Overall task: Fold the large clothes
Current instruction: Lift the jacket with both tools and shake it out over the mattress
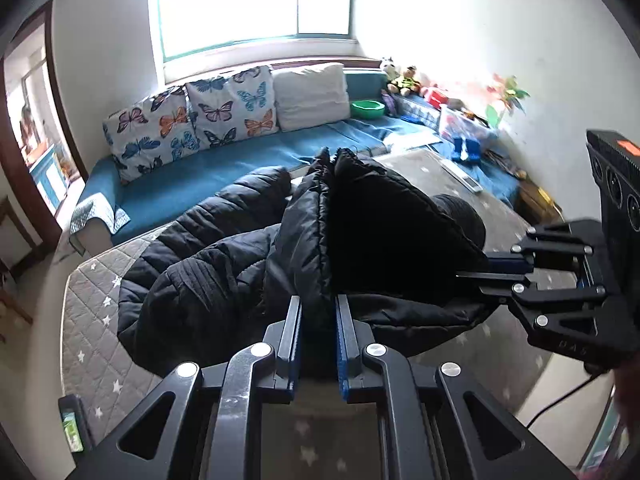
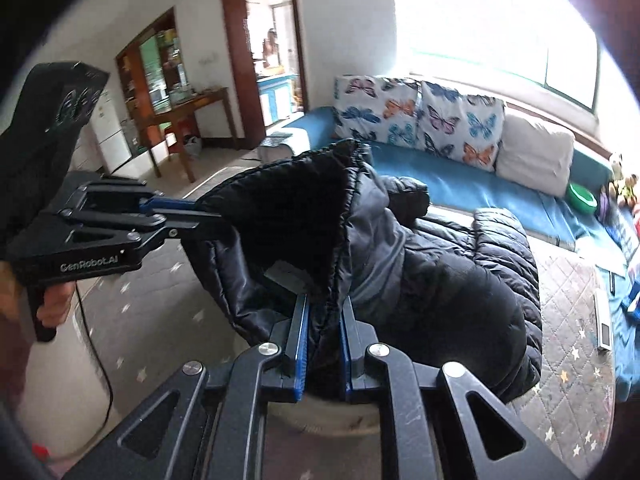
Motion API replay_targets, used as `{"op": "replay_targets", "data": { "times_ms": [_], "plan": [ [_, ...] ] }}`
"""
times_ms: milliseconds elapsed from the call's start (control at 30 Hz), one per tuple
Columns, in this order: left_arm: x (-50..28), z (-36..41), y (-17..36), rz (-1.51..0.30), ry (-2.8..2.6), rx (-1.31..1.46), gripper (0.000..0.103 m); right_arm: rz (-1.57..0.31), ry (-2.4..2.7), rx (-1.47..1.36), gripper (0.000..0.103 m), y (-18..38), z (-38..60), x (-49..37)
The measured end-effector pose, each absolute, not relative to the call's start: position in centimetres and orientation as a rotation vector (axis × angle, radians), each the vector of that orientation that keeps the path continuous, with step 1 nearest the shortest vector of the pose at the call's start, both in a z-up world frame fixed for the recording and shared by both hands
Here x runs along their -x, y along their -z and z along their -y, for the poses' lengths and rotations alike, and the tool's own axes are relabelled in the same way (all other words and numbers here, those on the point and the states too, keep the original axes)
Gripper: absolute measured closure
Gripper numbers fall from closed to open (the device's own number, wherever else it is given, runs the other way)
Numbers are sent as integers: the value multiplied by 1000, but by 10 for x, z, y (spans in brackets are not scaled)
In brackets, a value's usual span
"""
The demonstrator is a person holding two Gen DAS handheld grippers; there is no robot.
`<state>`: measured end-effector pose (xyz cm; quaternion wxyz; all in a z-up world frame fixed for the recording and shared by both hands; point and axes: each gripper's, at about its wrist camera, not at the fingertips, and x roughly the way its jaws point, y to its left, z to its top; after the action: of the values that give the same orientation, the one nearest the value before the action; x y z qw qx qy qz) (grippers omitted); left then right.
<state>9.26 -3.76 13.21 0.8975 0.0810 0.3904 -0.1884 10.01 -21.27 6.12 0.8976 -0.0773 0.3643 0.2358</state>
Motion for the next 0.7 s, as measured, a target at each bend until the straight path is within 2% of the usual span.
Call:
{"op": "replay_targets", "data": {
  "times_ms": [267, 433, 567, 700],
  "plan": [
    [23, 39, -110, -867, 440, -192, 88, -821, -574, 211, 88, -43, 203, -53],
    [62, 48, -71, -946, 463, -220, 88, -940, -616, 213, 87, -18, 209, -43],
    [87, 50, -40, -1029, 479, -225, 88, -1019, -639, 210, 81, -9, 212, -36],
    [103, 47, -26, -1095, 489, -221, 87, -999, -634, 234, 80, -19, 218, -33]
  ]
}}
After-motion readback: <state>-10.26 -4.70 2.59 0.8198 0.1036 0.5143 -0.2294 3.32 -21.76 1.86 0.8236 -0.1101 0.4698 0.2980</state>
